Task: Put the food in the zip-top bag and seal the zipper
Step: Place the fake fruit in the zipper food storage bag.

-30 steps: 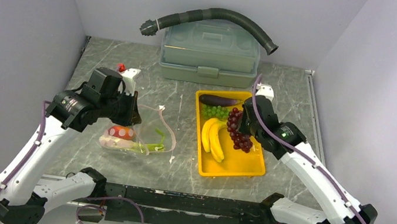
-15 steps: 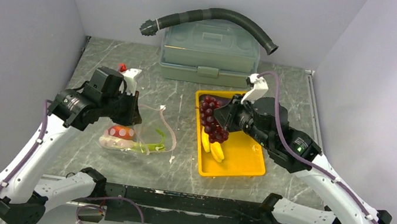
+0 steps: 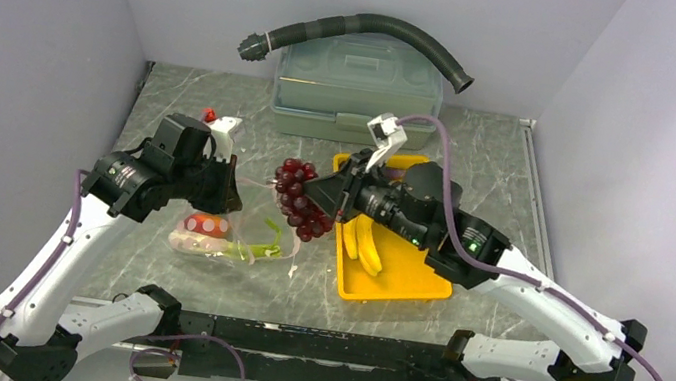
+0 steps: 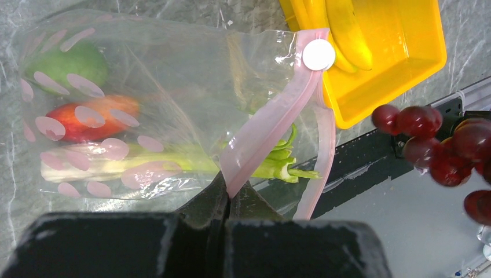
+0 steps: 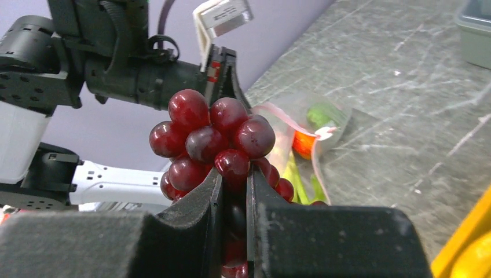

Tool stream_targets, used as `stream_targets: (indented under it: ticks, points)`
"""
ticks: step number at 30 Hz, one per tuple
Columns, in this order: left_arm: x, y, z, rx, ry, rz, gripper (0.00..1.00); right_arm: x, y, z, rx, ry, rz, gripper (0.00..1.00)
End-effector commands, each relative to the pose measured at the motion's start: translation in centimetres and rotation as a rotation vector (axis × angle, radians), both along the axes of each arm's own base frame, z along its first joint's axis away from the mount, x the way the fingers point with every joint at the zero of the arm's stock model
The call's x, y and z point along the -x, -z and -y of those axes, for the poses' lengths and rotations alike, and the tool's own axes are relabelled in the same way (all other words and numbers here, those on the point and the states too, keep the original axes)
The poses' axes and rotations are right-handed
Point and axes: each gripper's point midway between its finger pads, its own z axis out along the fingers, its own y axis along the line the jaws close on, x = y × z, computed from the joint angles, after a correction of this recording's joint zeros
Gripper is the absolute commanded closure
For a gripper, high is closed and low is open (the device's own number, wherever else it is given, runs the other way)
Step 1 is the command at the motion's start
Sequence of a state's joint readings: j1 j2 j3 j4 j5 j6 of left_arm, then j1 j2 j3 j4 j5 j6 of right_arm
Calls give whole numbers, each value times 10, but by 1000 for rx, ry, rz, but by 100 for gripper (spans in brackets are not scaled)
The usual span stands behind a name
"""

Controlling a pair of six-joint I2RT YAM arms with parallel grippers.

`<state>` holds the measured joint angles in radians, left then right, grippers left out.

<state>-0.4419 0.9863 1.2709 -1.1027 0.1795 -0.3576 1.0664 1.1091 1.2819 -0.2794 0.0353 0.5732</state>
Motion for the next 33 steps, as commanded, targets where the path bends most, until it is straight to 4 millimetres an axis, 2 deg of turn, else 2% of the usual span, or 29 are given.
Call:
stream_targets:
  ticks: [1, 8, 12, 25, 33]
  points:
    - [-7, -18, 6, 45, 9, 58, 100, 7, -61, -17, -193, -32, 82, 100]
    - [-7, -19, 7, 48, 10, 59, 100, 11, -58, -39, -227, -65, 62, 100]
    - [-5, -21, 7, 57, 12, 60, 100, 6, -52, -46, -241, -48, 56, 100]
    - [1, -31, 11, 90, 31, 65, 100, -15, 0, -67, -229, 17, 14, 100]
    - [2, -33, 10, 87, 31, 65, 100, -22, 43, -70, -168, 52, -24, 100]
